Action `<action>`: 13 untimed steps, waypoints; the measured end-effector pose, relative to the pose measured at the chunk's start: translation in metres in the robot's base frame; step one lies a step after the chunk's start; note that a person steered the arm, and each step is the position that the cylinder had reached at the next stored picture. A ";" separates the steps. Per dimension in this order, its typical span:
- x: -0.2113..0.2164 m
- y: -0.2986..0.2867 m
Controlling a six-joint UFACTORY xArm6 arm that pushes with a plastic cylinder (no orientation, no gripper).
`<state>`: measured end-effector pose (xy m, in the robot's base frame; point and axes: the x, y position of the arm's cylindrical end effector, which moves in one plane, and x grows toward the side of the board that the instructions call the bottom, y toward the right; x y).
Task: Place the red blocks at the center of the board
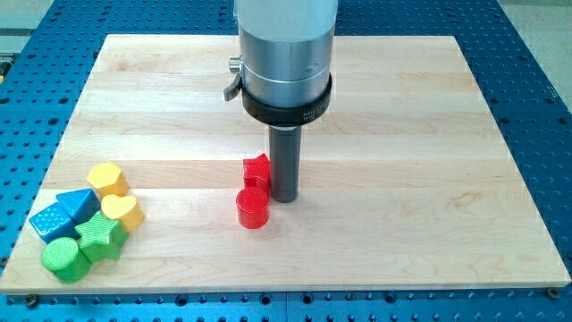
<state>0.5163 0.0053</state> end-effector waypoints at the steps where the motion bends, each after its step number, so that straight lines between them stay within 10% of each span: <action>1: 0.017 0.038; 3: 0.073 0.053; 6: 0.102 -0.099; 9: 0.032 -0.074; 13: 0.095 -0.061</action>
<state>0.6114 -0.0554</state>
